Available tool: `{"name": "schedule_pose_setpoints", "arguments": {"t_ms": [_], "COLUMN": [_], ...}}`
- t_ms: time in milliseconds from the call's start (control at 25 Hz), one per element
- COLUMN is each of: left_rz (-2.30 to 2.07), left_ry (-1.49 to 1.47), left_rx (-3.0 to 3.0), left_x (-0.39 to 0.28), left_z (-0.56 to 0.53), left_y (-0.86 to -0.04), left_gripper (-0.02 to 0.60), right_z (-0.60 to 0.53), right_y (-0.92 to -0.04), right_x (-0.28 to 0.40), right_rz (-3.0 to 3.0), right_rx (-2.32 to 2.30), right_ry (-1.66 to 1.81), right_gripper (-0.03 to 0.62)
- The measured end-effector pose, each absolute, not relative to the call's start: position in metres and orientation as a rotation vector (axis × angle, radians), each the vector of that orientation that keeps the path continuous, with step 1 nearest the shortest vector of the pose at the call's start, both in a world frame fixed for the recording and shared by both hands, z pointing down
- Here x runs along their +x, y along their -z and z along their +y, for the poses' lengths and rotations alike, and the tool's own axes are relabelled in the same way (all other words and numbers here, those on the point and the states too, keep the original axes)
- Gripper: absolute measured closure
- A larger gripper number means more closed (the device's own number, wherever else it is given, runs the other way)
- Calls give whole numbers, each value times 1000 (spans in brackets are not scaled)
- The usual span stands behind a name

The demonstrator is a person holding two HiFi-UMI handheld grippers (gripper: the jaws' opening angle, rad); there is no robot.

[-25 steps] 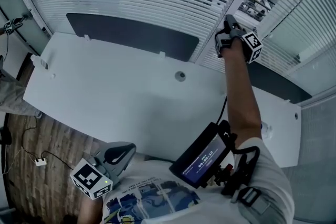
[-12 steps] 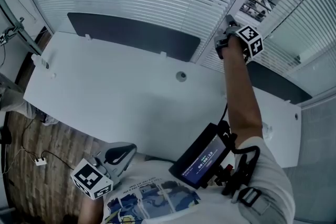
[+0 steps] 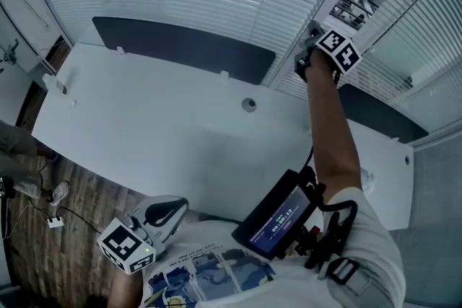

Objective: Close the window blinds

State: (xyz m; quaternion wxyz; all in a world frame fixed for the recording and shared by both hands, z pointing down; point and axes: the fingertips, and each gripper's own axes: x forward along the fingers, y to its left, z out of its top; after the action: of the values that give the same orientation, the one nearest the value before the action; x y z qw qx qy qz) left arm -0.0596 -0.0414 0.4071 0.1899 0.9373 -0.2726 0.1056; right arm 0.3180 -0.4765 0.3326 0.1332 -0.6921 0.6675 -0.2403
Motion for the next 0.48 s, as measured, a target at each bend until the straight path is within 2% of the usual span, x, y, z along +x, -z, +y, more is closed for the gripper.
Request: {"name": "schedule_pose_setpoints", "arguments": {"t_ms": [480], "left_rz": [-762], "left_ry": [-295], "left_rx": [2626], "left_x": [-55], "left_z": [-40], "left_y": [-412], "left_gripper": [578], "right_z": [-476], "right_y": [-333], "right_x": [315], "right_rz": [2095], "right_rx": [-2336], "right_ry": [457], "right_gripper": [468]}}
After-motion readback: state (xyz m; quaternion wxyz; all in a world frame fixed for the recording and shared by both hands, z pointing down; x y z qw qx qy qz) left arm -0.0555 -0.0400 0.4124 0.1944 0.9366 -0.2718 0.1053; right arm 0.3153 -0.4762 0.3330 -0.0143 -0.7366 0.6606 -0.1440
